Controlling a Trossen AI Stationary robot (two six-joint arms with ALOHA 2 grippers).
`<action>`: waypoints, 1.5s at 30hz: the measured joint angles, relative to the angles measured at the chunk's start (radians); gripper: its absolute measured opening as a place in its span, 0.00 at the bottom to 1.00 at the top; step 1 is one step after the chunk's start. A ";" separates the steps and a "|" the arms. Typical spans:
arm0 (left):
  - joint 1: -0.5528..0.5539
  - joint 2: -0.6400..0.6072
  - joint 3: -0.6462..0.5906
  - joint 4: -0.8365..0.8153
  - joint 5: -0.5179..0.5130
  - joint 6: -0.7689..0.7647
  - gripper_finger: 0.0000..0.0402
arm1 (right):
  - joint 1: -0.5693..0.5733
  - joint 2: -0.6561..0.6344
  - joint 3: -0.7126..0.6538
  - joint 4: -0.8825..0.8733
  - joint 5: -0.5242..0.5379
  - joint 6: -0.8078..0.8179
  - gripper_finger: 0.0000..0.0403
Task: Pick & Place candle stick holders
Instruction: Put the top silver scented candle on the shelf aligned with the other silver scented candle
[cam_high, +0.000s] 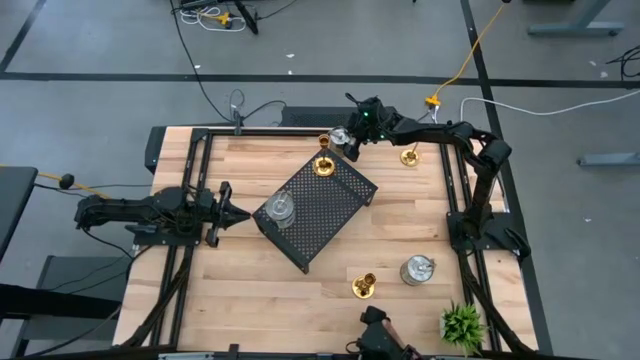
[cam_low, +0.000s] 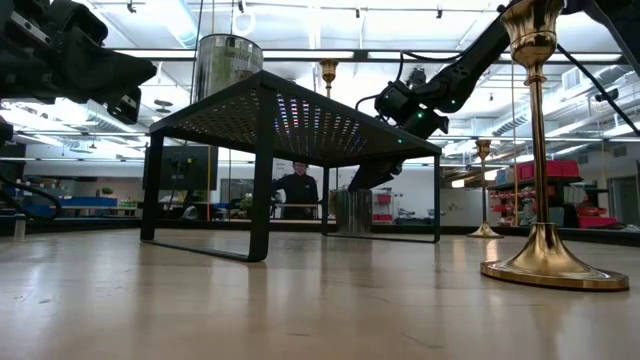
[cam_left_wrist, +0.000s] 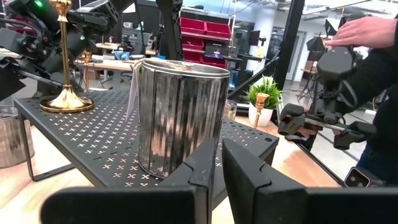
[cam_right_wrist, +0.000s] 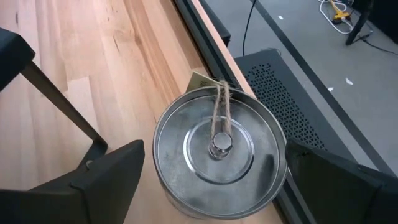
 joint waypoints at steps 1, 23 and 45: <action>0.000 0.000 0.000 0.000 0.000 0.000 0.10 | 0.000 0.000 0.000 0.000 0.000 0.000 0.98; 0.000 0.000 0.000 0.000 0.000 0.000 0.10 | -0.021 0.002 -0.002 0.024 0.027 0.092 0.98; 0.000 0.000 0.000 0.000 0.000 0.000 0.10 | 0.003 0.001 -0.003 0.058 0.115 0.162 0.98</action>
